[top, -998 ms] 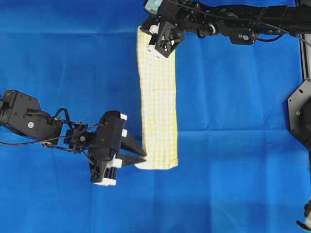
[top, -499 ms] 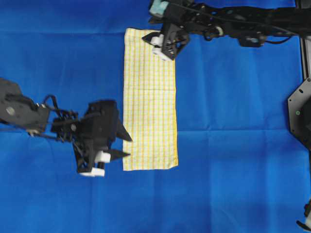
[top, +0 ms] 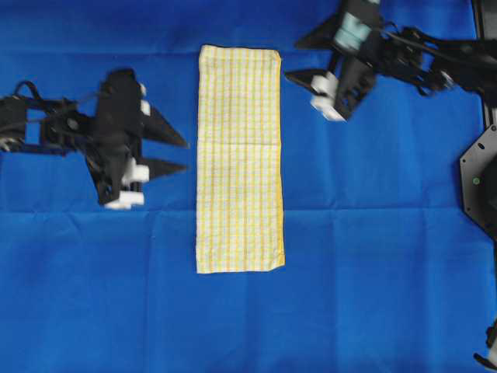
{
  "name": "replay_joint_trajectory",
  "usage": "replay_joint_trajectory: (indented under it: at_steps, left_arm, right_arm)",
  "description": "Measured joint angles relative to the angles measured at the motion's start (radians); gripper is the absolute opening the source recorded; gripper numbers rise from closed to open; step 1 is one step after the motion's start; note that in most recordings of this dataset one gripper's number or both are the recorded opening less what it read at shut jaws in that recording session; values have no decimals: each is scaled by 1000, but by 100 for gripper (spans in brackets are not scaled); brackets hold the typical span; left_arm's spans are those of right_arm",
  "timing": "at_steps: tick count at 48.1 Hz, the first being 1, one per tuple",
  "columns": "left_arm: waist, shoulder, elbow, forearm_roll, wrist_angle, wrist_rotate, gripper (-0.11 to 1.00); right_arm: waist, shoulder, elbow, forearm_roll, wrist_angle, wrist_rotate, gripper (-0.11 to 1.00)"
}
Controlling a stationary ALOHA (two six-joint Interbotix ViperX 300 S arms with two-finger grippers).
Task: Fold the yellow towel.
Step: 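Lay the strip down vertically and open both grippers, then move both grippers to the strip's top end and pinch its corners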
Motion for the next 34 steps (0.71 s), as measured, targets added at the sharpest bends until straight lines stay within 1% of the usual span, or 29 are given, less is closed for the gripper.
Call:
replay_joint_trajectory:
  at_steps: [4, 8, 14, 21, 28, 34]
  left_arm:
    - [26, -26, 26, 0, -35, 20, 38]
    - [41, -48, 46, 0, -57, 23, 38]
    - [54, -64, 69, 0, -78, 23, 38]
    - [71, -61, 86, 0, -117, 23, 38]
    - [87, -49, 87, 0, -140, 25, 38]
    - [118, -32, 84, 2, -152, 31, 38]
  right_arm:
    - [29, -52, 51, -2, -29, 5, 64]
    - [54, -91, 84, 0, -46, 9, 64]
    - [89, -124, 106, 5, -60, 9, 64]
    - [87, -123, 104, 6, -63, 9, 64]
    - [86, -92, 92, 6, -69, 8, 64]
    - [55, -46, 69, 6, -77, 8, 64]
